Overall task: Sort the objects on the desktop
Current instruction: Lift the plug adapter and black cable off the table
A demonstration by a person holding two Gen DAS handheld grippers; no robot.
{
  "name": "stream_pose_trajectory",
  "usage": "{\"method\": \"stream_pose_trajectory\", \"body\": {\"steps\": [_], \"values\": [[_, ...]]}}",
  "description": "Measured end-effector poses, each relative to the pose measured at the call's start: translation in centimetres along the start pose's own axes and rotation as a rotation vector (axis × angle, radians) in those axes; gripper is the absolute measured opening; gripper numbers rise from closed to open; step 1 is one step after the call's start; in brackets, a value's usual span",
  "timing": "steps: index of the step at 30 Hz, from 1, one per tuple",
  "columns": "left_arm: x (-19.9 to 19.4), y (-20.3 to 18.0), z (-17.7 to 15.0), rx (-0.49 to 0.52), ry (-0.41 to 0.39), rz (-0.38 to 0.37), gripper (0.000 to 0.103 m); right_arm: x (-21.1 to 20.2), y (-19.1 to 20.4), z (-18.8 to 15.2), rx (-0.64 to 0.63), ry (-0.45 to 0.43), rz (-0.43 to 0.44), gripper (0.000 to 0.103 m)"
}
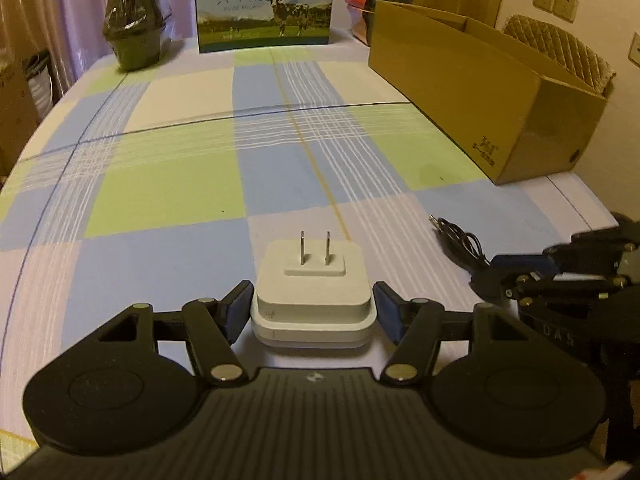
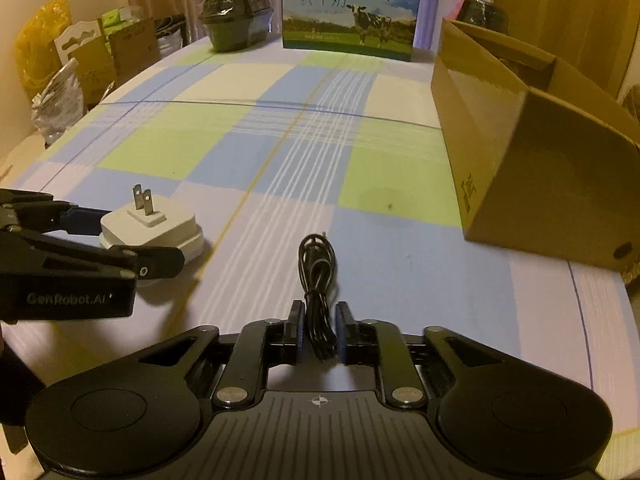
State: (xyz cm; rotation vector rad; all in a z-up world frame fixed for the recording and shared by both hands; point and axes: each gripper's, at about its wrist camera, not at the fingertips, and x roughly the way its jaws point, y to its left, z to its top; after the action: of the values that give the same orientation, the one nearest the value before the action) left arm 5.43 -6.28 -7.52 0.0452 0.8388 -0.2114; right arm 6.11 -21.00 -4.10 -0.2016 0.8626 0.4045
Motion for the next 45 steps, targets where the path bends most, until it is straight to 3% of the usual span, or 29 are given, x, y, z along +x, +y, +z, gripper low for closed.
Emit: {"method": "stream_pose_trajectory", "body": {"steps": [3, 5, 18, 45], "values": [[-0.2, 0.0, -0.2, 0.000, -0.007, 0.009, 0.060, -0.3, 0.0, 0.0, 0.000, -0.023, -0.004, 0.042], [-0.3, -0.1, -0.3, 0.008, -0.013, 0.015, 0.061, -0.1, 0.1, 0.1, -0.010, -0.027, 0.003, 0.043], [0.5, -0.5, -0.9, 0.056, -0.009, 0.031, 0.061, 0.6, -0.1, -0.1, -0.023, -0.031, 0.019, 0.043], [0.8, -0.4, -1.2, 0.041, 0.000, 0.020, 0.060, 2.3, 0.1, 1.0, -0.024, -0.064, 0.043, 0.043]]}}
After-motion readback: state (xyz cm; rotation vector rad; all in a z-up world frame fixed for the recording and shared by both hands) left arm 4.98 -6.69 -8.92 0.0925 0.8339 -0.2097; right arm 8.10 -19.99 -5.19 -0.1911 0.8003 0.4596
